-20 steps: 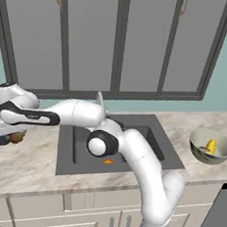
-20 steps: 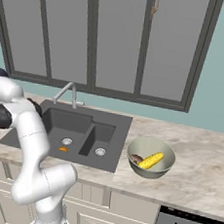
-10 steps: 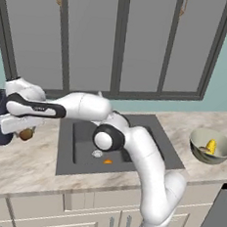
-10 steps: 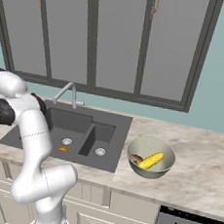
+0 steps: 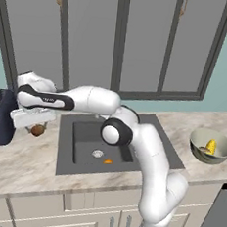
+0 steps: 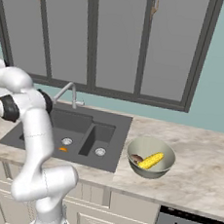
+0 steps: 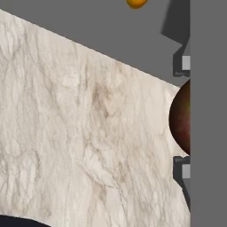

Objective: There is a mixed pile of frozen fruits and vegetables on the counter. Locate all the frozen vegetables and place the items in a bowl on the counter. Take all the frozen fruits and defrost them in a running sink.

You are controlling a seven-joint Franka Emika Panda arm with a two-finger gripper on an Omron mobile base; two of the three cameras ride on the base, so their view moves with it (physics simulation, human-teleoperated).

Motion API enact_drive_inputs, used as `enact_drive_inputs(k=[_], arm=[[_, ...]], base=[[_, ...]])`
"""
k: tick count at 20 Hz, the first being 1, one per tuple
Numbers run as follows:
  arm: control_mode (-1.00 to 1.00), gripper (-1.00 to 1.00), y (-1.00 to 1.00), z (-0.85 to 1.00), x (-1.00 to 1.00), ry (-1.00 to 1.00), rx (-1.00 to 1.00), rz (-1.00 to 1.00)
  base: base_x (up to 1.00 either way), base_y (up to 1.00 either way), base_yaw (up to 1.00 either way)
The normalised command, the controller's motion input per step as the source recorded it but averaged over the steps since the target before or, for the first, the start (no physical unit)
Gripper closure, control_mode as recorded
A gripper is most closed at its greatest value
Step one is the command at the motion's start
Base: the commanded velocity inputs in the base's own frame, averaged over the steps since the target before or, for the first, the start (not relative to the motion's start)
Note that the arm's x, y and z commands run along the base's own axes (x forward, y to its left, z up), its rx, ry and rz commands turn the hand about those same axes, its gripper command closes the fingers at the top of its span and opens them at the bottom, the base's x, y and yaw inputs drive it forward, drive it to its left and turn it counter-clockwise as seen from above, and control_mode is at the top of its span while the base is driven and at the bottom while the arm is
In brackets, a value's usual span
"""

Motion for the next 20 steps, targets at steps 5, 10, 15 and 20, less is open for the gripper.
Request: enact_drive_inputs(k=[5, 10, 15, 20], arm=[[-1.0, 1.0, -0.51, 0.09, 0.0, 0.03, 0.0, -0.08], [-1.0, 1.0, -0.52, 0.11, 0.0, 0.02, 0.0, -0.08], [-1.0, 1.0, -0.52, 0.03, 0.0, 0.0, 0.03, -0.05], [-1.0, 1.0, -0.52, 0.0, 0.0, -0.02, 0.05, -0.05]], base=[[0.0, 0.0, 0.0], [0.0, 0.0, 0.0], [0.0, 0.0, 0.0], [0.0, 0.0, 0.0]])
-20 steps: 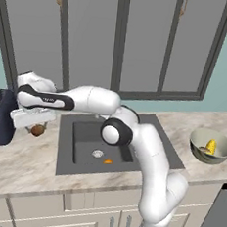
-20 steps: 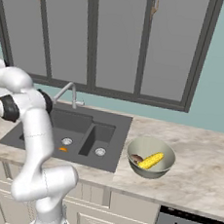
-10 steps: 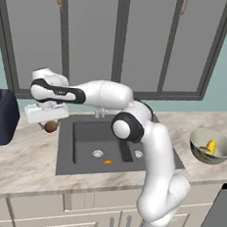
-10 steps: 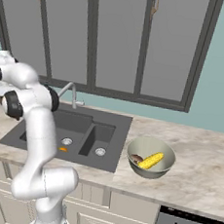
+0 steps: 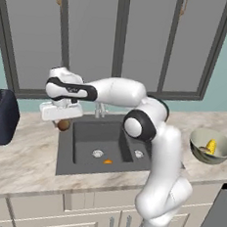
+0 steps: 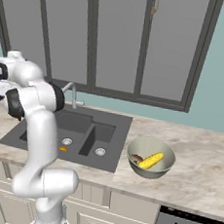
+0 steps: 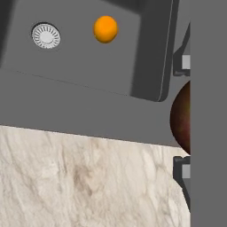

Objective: There is a mixed pile of frozen fruits and vegetables on the counter. Locate all the frozen vegetables and place the items in a bowl on the counter. Take all the frozen fruits and defrost them in a running sink.

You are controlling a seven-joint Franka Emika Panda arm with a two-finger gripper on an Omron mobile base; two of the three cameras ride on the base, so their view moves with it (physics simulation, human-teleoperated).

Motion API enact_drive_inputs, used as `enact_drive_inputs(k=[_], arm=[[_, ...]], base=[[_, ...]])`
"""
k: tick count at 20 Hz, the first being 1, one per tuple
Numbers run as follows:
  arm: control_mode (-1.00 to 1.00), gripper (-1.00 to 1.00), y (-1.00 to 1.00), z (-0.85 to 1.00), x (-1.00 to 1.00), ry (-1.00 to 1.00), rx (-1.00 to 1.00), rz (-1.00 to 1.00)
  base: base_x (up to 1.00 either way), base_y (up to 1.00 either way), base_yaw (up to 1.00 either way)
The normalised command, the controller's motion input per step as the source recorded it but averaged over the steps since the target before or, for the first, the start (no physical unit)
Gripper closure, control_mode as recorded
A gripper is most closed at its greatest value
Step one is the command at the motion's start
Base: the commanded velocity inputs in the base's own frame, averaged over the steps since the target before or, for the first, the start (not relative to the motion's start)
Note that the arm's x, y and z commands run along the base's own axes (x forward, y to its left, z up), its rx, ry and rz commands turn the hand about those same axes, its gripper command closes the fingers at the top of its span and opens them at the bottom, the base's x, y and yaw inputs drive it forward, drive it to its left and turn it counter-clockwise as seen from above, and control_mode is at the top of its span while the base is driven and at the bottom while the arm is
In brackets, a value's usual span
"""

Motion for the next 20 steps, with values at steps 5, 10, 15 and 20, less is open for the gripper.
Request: enact_drive_inputs(k=[5, 10, 15, 20], arm=[[-1.0, 1.0, -0.48, -0.07, -0.02, -0.01, 0.03, -0.06], [-1.0, 1.0, -0.43, -0.12, -0.06, -0.02, 0.02, -0.07], [-1.0, 1.0, -0.41, -0.13, -0.11, -0.04, 0.01, -0.06], [-1.0, 1.0, -0.41, -0.09, -0.11, -0.04, 0.0, -0.06]], base=[[0.0, 0.0, 0.0], [0.0, 0.0, 0.0], [0.0, 0.0, 0.0], [0.0, 0.0, 0.0]])
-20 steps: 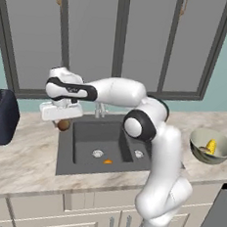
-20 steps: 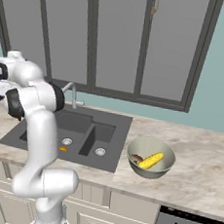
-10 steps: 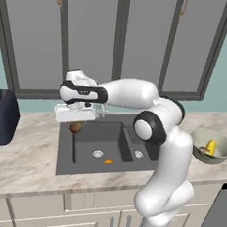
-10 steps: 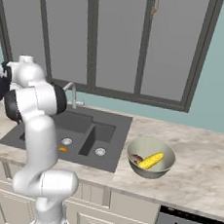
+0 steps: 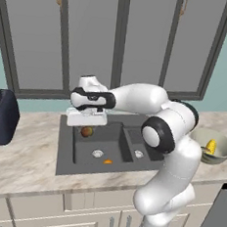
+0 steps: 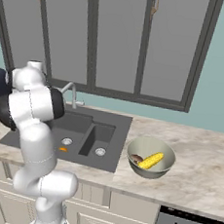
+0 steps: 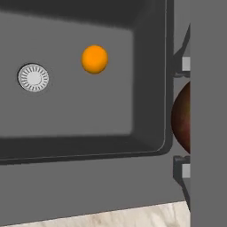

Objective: There is a mixed pile of frozen fruits and vegetables on the counter. Locate all the frozen vegetables and place the items in a bowl on the counter. Take all the frozen fruits and defrost them in a running sink.

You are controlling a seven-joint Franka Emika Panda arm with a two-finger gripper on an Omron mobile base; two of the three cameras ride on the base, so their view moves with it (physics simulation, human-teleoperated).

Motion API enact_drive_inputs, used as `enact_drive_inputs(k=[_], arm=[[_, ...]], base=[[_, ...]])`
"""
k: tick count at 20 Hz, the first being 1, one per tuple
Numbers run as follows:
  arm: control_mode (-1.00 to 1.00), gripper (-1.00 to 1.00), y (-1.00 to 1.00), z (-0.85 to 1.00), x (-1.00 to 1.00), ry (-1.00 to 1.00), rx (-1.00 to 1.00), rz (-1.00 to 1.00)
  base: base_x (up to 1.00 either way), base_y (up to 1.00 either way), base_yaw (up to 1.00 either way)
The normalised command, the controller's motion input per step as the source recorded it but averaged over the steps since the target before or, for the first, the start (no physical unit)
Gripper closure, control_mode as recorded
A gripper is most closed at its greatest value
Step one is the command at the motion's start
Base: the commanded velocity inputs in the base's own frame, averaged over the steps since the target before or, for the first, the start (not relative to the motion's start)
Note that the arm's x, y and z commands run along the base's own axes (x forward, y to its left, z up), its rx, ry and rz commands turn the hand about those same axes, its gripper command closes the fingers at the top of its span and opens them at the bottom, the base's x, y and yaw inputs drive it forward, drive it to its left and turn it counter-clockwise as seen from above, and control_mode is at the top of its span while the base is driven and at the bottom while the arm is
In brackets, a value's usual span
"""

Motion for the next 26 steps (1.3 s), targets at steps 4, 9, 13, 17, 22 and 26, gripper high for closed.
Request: enact_drive_inputs(k=[4, 9, 13, 17, 22, 26], arm=[[-1.0, 1.0, -0.38, -0.12, -0.1, -0.03, 0.0, -0.07], [-1.0, 1.0, -0.34, -0.15, -0.1, -0.03, 0.0, -0.07], [-1.0, 1.0, -0.29, -0.14, -0.1, -0.04, 0.0, -0.07], [-1.0, 1.0, -0.16, -0.09, -0.13, -0.07, 0.0, -0.05], [-1.0, 1.0, -0.09, -0.16, -0.11, -0.01, 0.0, -0.04], [-1.0, 1.0, -0.16, -0.2, 0.01, 0.01, 0.0, -0.03]], base=[[0.0, 0.0, 0.0], [0.0, 0.0, 0.0], [0.0, 0.0, 0.0], [0.0, 0.0, 0.0], [0.0, 0.0, 0.0], [0.0, 0.0, 0.0]])
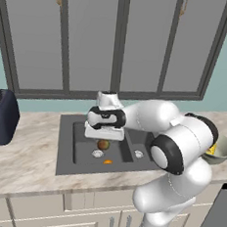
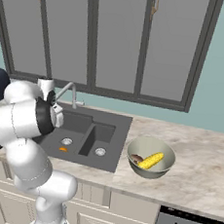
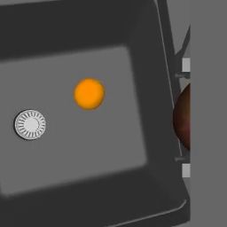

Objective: There is a mixed pile of frozen fruits and vegetables on the counter. Locate all the frozen vegetables and place the items in a bowl on the counter. Take all the frozen fruits and defrost them in a running sink.

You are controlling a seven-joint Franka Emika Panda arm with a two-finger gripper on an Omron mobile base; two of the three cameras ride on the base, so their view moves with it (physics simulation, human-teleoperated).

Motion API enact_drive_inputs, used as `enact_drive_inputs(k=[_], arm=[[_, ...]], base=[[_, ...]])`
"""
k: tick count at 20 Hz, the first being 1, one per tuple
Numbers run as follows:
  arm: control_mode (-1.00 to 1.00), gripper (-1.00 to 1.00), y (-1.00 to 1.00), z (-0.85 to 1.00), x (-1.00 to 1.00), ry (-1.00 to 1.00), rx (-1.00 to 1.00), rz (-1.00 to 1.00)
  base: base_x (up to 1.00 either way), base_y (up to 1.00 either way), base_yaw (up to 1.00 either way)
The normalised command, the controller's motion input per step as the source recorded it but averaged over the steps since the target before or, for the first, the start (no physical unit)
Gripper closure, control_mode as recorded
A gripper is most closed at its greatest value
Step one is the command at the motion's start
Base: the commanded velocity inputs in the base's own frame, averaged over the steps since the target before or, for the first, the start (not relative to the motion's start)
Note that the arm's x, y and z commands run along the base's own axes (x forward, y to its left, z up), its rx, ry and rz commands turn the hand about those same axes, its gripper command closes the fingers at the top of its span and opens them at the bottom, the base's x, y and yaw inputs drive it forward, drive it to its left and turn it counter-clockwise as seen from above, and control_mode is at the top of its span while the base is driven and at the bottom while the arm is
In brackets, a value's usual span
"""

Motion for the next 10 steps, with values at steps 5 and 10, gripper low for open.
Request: enact_drive_inputs(k=[5, 10], arm=[[-1.0, 1.0, -0.18, -0.13, 0.07, 0.0, 0.0, 0.0], [-1.0, 1.0, -0.17, -0.19, 0.02, 0.0, 0.0, -0.01]], base=[[0.0, 0.0, 0.0], [0.0, 0.0, 0.0]])
